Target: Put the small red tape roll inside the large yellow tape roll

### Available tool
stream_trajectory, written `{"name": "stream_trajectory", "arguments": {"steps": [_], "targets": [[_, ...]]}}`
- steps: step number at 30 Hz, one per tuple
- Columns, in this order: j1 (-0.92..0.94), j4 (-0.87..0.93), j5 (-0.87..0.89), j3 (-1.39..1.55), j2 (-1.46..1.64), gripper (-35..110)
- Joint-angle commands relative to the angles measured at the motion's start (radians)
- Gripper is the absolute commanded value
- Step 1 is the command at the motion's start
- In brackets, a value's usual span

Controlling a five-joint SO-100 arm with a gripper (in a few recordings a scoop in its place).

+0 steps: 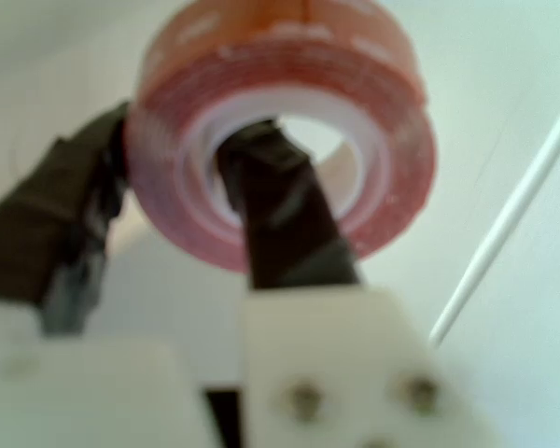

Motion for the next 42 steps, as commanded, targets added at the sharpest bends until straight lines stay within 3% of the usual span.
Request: {"name": "stream_trajectory", "arguments": {"steps": [1,11,21,34,42], "targets": [[0.061,0.048,0.005,0.121,0.365,0],[0.081,0.207,0.005,0.379,0.715,0],[0.063,0.215,0.003,0.282,0.634,0],[-0.092,0.268,0.003,-0.422,0.176,0],[-0.192,0.489,0.003,-1.080,-0.206,0]]}}
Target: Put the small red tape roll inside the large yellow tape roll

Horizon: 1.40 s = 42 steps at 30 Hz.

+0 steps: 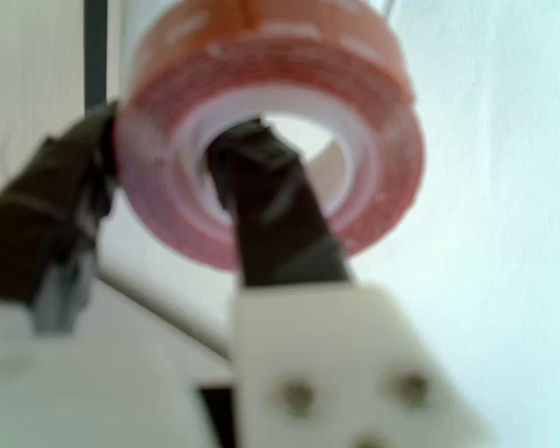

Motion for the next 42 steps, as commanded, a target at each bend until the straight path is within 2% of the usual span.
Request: {"name": "stream_trajectory", "arguments": {"steps": [1,6,16,31,42], "targets": [[-0.066,0.109,0.003,-0.546,-0.127,0],[-0.120,0.302,0.003,-0.963,-0.383,0],[-0.170,0.311,0.003,-0.982,-0.472,0],[-0.224,0.430,0.003,-0.996,-0.592,0],[-0.224,0.517,0.003,-1.005,-0.604,15]]}}
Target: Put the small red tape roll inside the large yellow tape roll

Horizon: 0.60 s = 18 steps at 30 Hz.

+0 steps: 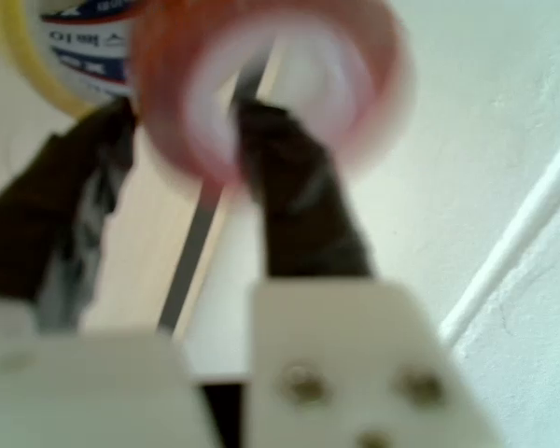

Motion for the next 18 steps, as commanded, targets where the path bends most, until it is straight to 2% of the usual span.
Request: {"name": "stream_trajectory", "arguments": {"steps": [1,9,12,16,18], "targets": [[-0.005,0.018,0.003,-0.092,0.052,15],[0.020,0.083,0.003,-0.167,0.048,15],[0.063,0.187,0.003,-0.276,0.051,0],[0.167,0.339,0.003,-0.270,0.153,0],[0.224,0.413,0.000,-0.149,0.239,0]]}}
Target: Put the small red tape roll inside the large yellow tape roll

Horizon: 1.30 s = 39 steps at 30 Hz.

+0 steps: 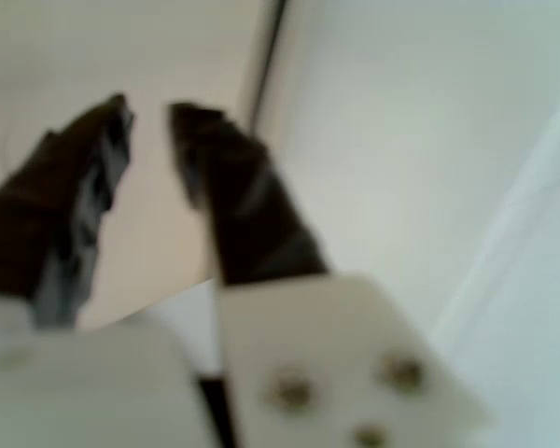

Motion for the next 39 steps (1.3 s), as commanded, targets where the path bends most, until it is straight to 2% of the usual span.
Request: {"name": "stream_trajectory", "arguments": {"steps": [1,6,11,13,16,21,24,27,34,39], "targets": [[0.098,0.120,-0.012,0.107,0.267,0],[0.178,0.190,-0.040,0.591,0.569,0],[0.100,0.175,-0.054,1.017,0.931,0],[0.091,0.055,-0.054,1.243,1.058,0],[0.075,-0.218,-0.054,1.612,1.262,0],[0.058,-0.607,-0.054,2.080,1.562,0],[0.061,-0.782,-0.054,2.318,1.712,0],[0.057,-0.885,-0.054,2.488,1.879,0],[0.052,-0.933,-0.054,2.769,2.339,0],[0.080,-0.765,-0.054,2.953,2.697,0]]}}
